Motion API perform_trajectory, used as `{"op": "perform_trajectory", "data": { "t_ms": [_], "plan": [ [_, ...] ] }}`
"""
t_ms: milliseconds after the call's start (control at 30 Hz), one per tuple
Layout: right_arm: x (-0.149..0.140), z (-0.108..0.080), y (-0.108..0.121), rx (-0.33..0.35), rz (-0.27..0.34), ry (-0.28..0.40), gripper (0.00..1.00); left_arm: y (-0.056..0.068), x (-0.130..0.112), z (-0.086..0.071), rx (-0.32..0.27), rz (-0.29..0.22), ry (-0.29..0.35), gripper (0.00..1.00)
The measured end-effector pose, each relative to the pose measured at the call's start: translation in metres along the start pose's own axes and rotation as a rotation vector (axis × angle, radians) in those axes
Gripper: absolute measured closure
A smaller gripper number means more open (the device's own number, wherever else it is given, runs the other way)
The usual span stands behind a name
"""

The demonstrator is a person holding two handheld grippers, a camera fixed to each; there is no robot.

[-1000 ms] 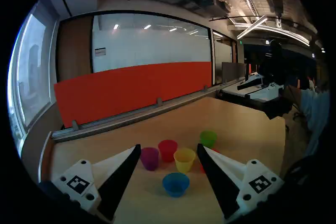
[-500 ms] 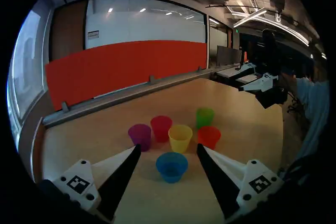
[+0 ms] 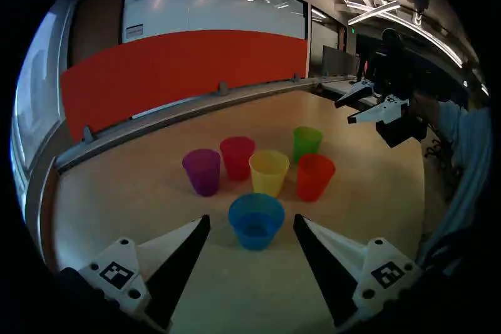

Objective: Pour water

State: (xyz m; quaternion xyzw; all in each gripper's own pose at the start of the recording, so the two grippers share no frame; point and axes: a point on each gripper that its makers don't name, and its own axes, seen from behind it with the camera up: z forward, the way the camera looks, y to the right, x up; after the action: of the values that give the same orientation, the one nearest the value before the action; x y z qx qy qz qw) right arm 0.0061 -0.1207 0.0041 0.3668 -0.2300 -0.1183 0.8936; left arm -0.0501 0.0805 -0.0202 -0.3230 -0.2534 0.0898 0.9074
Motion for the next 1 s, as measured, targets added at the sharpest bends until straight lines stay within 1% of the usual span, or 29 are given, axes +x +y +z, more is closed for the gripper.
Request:
{"op": "perform_trajectory", "data": {
  "t_ms": [200,400,700,1000],
  "plan": [
    [-0.015,0.013,0.001,0.007,-0.003,-0.035,0.01,0.002,-0.017,0.01,-0.018,0.009,-0.06,0.0],
    [-0.025,0.025,0.001,0.018,-0.004,-0.062,0.01,0.003,-0.031,0.022,-0.04,0.002,-0.125,0.0],
    [-0.037,0.045,0.005,0.025,0.004,-0.095,0.01,0.005,-0.04,0.039,-0.073,-0.001,-0.181,0.0],
    [-0.045,0.06,0.014,0.022,0.016,-0.12,0.01,0.008,-0.043,0.057,-0.092,0.001,-0.218,0.0]
  ]
}}
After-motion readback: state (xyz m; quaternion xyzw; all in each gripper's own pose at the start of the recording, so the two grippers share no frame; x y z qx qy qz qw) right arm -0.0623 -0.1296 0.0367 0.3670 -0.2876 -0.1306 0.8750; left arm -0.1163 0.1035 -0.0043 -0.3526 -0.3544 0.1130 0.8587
